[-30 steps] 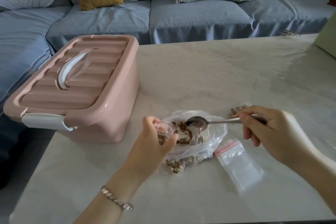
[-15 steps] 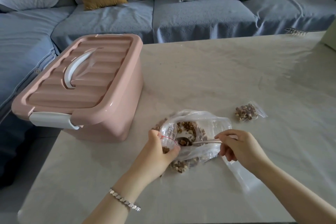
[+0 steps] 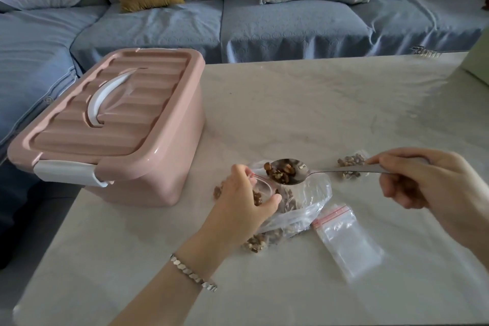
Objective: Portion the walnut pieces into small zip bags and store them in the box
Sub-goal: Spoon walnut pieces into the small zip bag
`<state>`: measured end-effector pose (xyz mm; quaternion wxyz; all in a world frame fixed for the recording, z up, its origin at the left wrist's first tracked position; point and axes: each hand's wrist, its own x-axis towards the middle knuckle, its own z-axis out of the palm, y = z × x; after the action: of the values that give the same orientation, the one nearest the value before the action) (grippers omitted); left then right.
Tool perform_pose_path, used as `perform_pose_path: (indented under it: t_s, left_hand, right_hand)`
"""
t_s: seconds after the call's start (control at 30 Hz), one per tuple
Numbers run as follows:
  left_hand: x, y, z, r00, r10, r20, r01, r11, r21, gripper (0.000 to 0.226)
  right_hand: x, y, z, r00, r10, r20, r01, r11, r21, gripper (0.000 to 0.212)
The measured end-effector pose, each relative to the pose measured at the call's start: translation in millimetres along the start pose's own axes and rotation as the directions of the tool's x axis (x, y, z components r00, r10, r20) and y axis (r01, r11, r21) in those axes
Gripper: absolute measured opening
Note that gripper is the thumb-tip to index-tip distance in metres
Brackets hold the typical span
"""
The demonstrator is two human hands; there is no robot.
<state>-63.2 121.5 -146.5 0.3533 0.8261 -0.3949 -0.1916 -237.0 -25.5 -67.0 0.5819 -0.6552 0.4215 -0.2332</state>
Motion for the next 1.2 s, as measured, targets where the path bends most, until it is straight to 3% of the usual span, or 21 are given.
perform_pose_path:
  t_s: [0.2, 0.3, 0.43, 0.53, 0.73, 0.9, 1.0, 1.1, 1.2]
  left_hand:
    - [2, 12, 5, 0.998, 0.06, 0.034, -0.06, 0.998, 0.012, 0.046]
    - [1, 13, 5, 0.997, 0.073, 0.04, -0.072, 0.997, -0.02, 0.045]
    - [2, 4, 9, 0.998, 0.061, 0.03, -0.059, 0.996, -0.067, 0.045]
    - [2, 0, 9, 0.998, 0.048, 0.029, -0.046, 0.996, -0.077, 0.045]
    - [0, 6, 3, 0.996, 0.09, -0.014, -0.09, 0.995, -0.048, 0.045]
    - [-2, -1, 0, 0.994, 0.059, -0.092, -0.069, 0.992, -0.11, 0.046]
    - [-2, -3, -6, 0.987, 0.008, -0.161, -0.036, 0.985, -0.168, 0.047]
    - [-1, -2, -8, 0.965, 0.05, -0.257, -0.085, 0.988, -0.126, 0.047]
    - [-1, -2, -5, 0.967, 0.067, -0.246, -0.1, 0.987, -0.124, 0.048]
  right_hand:
    - [-7, -22, 6, 0.986, -0.141, 0.089, 0.156, 0.967, -0.199, 0.024]
    - [-17, -24, 14, 0.943, -0.291, 0.162, 0.33, 0.878, -0.347, 0.016]
    - [-31, -28, 15, 0.845, -0.483, 0.23, 0.523, 0.659, -0.54, 0.025]
    - [-32, -29, 11, 0.83, -0.521, 0.198, 0.537, 0.654, -0.533, 0.025]
    - [-28, -21, 20, 0.906, -0.36, 0.223, 0.422, 0.815, -0.397, 0.019]
    - [-5, -7, 9, 0.986, -0.169, -0.005, 0.168, 0.983, -0.076, 0.024]
    - [9, 23, 10, 0.994, 0.057, -0.097, -0.052, 0.997, 0.054, 0.023]
    - [15, 61, 25, 0.971, 0.235, -0.037, -0.231, 0.97, 0.077, 0.02]
    - [13, 88, 36, 0.945, 0.324, 0.034, -0.324, 0.946, -0.002, 0.017]
